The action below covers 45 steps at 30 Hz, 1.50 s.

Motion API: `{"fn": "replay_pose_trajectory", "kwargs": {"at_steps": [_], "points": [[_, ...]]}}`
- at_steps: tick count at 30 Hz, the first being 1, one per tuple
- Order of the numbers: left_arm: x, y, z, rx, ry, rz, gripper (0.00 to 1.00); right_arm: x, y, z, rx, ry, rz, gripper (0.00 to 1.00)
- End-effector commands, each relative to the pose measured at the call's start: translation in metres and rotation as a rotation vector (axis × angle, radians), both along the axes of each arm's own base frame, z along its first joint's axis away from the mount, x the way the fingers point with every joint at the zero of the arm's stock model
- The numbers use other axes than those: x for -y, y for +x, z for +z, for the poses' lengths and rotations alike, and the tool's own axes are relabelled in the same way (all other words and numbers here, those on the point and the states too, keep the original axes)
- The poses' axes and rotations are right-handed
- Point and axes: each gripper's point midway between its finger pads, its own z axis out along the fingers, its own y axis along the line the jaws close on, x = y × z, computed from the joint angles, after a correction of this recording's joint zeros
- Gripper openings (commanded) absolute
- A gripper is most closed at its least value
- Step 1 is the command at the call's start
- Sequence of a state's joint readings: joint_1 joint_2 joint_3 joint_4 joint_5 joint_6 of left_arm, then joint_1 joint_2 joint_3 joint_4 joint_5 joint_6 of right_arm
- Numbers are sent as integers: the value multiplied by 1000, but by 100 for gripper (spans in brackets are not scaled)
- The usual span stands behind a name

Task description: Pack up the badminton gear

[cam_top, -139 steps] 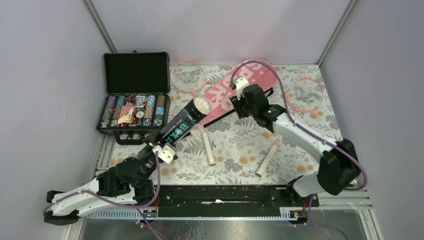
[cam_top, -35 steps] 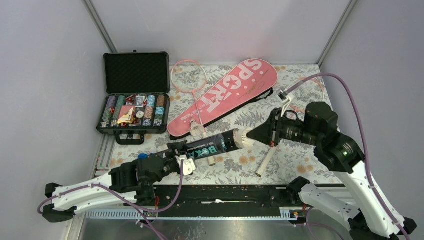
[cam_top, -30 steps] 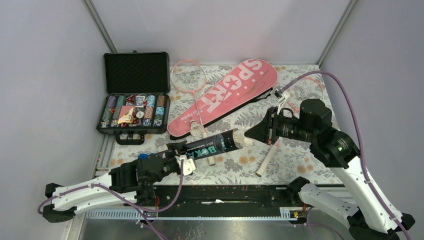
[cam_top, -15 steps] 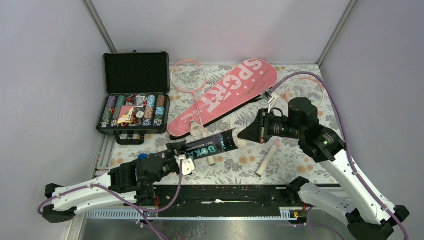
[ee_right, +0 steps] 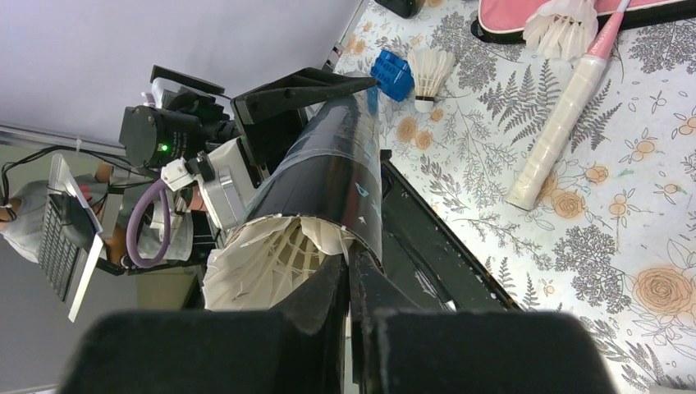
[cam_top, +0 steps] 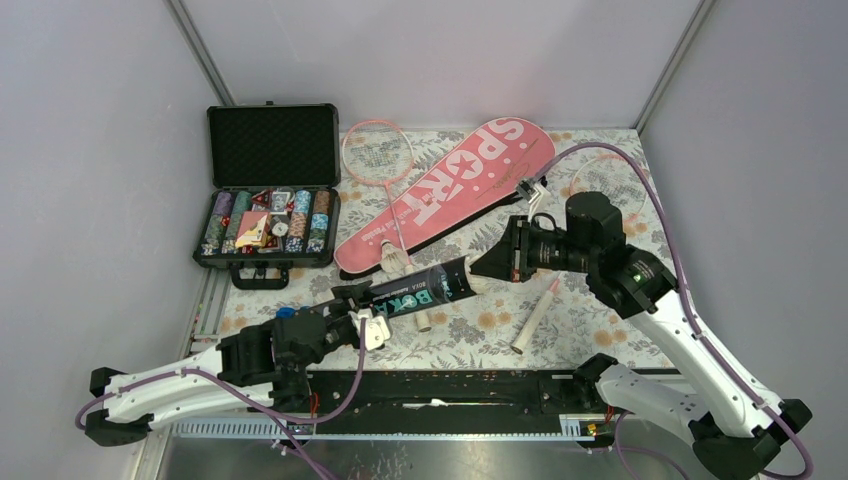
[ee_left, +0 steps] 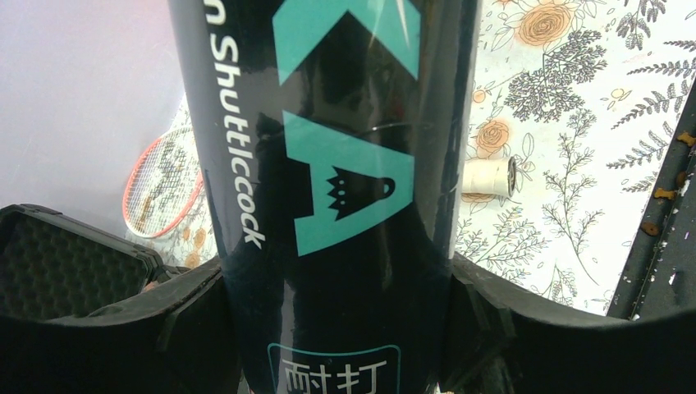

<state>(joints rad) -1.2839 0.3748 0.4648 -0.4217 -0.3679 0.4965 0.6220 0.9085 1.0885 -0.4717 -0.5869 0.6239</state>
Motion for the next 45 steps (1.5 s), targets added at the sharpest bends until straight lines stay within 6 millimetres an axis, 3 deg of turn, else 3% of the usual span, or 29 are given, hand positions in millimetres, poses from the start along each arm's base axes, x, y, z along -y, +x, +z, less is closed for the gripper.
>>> {"fn": "replay_pose_trajectory", "kwargs": {"at_steps": [1, 20, 24, 32, 37, 45], "points": [[15, -3, 39, 40, -128, -46, 27, -6, 11, 1, 17, 20, -29, 0], [17, -1, 38, 55, -124, -44, 27, -12, 32, -27, -8, -67, -95, 1], [17, 0, 36, 53, -119, -41, 27, -12, 30, -22, -1, -70, -87, 15], [15, -1, 35, 53, -123, -40, 27, 22, 22, 6, 136, -151, -151, 40], [15, -1, 36, 53, -125, -44, 27, 29, 13, 12, 170, -151, -136, 61], [16, -4, 38, 47, -137, -59, 27, 31, 17, 7, 186, -173, -144, 64]]}}
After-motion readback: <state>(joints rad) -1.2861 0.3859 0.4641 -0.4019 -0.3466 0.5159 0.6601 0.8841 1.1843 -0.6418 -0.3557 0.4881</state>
